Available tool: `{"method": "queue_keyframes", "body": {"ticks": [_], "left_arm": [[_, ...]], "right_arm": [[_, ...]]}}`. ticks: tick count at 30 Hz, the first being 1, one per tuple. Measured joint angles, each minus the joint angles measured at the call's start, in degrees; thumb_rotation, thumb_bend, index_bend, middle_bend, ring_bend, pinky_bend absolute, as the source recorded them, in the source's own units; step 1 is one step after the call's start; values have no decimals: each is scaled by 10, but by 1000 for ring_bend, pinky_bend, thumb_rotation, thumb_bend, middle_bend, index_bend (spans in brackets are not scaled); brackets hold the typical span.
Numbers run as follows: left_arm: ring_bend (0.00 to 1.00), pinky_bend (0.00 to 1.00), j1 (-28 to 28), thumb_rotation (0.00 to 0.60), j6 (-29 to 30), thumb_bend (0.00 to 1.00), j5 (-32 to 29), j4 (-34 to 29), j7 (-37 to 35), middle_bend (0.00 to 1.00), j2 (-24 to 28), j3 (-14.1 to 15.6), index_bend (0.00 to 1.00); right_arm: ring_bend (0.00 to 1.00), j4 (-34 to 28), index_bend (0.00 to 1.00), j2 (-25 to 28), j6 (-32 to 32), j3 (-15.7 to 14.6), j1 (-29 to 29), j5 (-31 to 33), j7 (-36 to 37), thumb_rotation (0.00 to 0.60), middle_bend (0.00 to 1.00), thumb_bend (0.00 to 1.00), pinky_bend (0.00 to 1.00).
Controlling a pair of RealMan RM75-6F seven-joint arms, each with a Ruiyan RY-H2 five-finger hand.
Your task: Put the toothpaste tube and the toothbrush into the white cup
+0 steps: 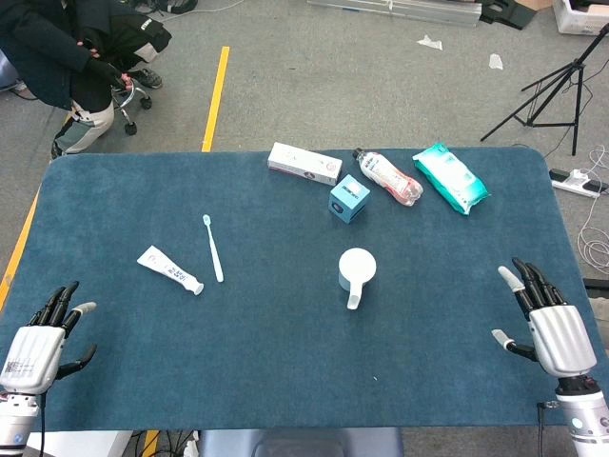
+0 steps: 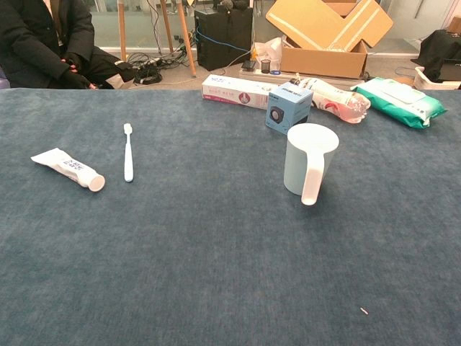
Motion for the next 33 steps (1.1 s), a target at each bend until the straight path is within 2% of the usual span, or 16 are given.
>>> {"method": "queue_keyframes", "body": {"ticks": [12,21,27,33], "left_arm": [[70,246,-2,600,-14,273,-19,-3,13,50,-4,-2,244],[89,246,0,600,-9,273,-9,-13,-1,56,5,2,245],[94,246,4,600,1,273,-5,-20,-11,67,13,3,244],[95,246,5,600,-2,273,-9,-21,-14,71,17,3,244]], "right_arm": [[0,-3,0,-2,-12,1,8,2,4,600,0,84,250],[0,-25,0,1,-13,5,33,-34,12,600,0,70,252],[0,-80,0,36,-61,19,79,-49,0,600,0,46,252],[0,-104,0,56,-129,42,125,-27,-44,600,0,43,252]]}}
